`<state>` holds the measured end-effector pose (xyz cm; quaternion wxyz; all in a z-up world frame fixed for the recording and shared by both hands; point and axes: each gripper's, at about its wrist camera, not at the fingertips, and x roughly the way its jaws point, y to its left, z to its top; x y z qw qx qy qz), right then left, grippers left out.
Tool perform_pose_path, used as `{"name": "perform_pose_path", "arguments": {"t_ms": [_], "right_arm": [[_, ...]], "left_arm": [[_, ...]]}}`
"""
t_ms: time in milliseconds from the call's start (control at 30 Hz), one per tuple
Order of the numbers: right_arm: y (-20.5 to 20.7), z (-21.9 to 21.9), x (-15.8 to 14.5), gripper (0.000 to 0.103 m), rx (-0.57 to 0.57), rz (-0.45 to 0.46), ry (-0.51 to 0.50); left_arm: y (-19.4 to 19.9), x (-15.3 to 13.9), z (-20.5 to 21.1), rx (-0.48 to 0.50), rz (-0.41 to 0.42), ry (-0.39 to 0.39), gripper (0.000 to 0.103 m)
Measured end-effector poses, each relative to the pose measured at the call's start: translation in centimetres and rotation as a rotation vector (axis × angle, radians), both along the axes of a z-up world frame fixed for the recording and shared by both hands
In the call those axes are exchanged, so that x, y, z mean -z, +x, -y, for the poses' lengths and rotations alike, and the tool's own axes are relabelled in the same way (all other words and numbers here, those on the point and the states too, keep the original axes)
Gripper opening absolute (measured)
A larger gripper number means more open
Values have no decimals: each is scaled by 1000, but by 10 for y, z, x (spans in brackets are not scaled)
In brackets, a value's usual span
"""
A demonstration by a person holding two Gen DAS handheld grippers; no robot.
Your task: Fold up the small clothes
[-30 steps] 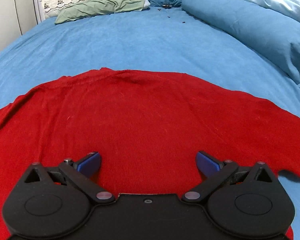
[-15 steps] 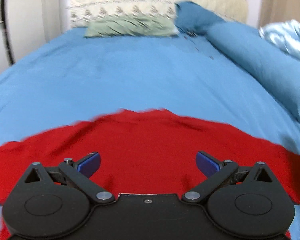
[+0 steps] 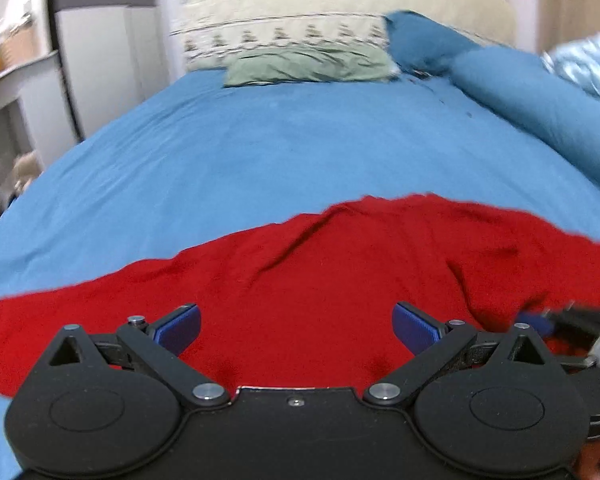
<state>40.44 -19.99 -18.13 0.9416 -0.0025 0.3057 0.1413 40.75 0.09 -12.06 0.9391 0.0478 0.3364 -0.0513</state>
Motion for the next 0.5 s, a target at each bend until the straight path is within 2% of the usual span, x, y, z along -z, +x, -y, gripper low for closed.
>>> {"name": "perform_pose_path", "arguments": {"t_ms": [67,200,400,500], "right_arm": [[-15,10,-7,82,-22,35,-48],[-37,54,-14,82,-8,31,-116],[-85,123,-17,82,154,21,-53],[-101,146,-13,82,207,11,-15]], "left_arm": [[1,0,13,79,-5,-5,103],[5,3,57,233,-12,30,103],[27,28,121,380,-29,102,102],[39,48,135,376,-81,129,85]]}}
